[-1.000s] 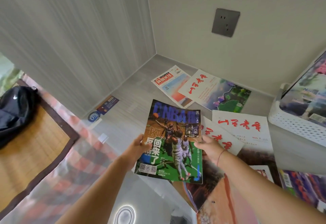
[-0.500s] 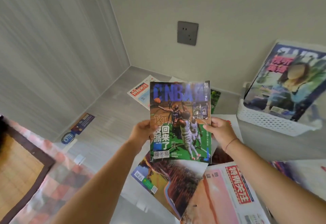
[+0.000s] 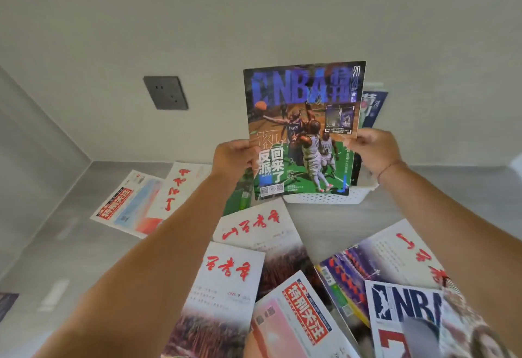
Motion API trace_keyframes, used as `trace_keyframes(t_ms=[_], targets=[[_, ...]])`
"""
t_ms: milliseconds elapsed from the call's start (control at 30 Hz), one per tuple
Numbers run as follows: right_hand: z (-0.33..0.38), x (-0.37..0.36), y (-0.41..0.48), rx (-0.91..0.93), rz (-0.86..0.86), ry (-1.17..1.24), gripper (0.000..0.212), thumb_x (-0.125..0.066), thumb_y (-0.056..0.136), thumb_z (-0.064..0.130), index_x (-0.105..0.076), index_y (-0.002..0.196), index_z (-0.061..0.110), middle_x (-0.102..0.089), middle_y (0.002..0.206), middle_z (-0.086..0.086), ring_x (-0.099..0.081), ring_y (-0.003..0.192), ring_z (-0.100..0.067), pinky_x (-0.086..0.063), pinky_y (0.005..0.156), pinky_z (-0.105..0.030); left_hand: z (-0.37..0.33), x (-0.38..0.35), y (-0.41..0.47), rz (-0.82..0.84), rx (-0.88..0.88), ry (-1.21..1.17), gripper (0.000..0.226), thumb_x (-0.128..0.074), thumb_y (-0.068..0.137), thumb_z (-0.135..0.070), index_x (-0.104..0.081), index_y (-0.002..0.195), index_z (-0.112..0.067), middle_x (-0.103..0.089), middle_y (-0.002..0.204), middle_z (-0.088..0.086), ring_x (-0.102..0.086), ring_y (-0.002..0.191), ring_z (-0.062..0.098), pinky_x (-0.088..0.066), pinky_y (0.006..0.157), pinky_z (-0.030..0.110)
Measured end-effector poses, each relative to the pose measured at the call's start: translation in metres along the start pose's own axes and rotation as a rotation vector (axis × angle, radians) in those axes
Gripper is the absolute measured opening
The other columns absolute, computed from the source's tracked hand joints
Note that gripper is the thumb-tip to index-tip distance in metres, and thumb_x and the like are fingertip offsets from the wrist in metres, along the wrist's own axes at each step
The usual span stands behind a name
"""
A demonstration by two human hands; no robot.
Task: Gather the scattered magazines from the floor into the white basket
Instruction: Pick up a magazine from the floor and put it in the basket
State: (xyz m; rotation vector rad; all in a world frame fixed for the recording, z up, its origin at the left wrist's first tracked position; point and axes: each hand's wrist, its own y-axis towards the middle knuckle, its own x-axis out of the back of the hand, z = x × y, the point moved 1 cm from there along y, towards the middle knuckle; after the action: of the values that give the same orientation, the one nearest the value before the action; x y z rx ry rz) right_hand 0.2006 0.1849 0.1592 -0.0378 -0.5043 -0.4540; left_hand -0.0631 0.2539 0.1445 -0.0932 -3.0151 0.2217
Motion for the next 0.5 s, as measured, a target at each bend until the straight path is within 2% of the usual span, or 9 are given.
trace_keyframes(t_ms=[67,167,267,333,500], targets=[[0.001,0.016,0.014,0.003,-0.05,0.031,0.011,-0.069,0.081,0.022,-0.071,0.087,0.014,-0.073,0.091,-0.016,-0.067,0.082,-0.034,-0.054,0.085,-0.049,-0.016,-0.023,0.013,-0.026,-0.041,0.013,0.009,-0.07,0.079,-0.002,-0.072,0.08,-0.011,-0.067,0.055,-0.002,-0.057,0.052,0.016,-0.057,0.057,0.018],[-0.007,0.033,0.032,0.019,-0.086,0.042,0.001,-0.069,0.081,0.022,-0.07,0.08,0.023,-0.073,0.086,-0.011,-0.06,0.07,-0.015,-0.056,0.078,-0.039,-0.026,-0.05,0.033,-0.038,-0.059,-0.001,0.015,-0.07,0.078,-0.001,-0.071,0.075,-0.016,-0.067,0.062,-0.004,-0.058,0.056,0.018,-0.056,0.057,0.019],[-0.021,0.039,0.045,-0.007,-0.108,0.026,0.003,-0.068,0.082,0.024,-0.069,0.078,0.024,-0.071,0.08,-0.006,-0.062,0.073,-0.019,-0.056,0.081,-0.044,-0.021,-0.072,0.05,-0.051,-0.044,0.03,0.015,-0.071,0.077,-0.003,-0.072,0.075,-0.019,-0.067,0.061,-0.008,-0.06,0.063,0.02,-0.056,0.069,0.029],[-0.034,0.038,0.052,-0.03,-0.124,0.001,0.005,-0.069,0.081,0.025,-0.071,0.079,0.021,-0.072,0.08,-0.008,-0.066,0.078,-0.027,-0.055,0.082,-0.046,-0.014,-0.085,0.057,-0.054,-0.019,0.026,0.012,-0.071,0.077,-0.004,-0.074,0.084,-0.013,-0.068,0.066,-0.004,-0.06,0.067,0.021,-0.056,0.073,0.032],[-0.068,0.031,0.067,-0.136,-0.154,-0.023,0.008,-0.067,0.081,0.024,-0.07,0.075,0.019,-0.073,0.084,-0.013,-0.067,0.084,-0.035,-0.054,0.083,-0.05,0.0,-0.114,0.076,-0.087,0.018,0.024,0.017,-0.071,0.078,-0.008,-0.074,0.094,-0.012,-0.072,0.082,0.0,-0.055,0.054,0.008,-0.049,0.049,0.012]])
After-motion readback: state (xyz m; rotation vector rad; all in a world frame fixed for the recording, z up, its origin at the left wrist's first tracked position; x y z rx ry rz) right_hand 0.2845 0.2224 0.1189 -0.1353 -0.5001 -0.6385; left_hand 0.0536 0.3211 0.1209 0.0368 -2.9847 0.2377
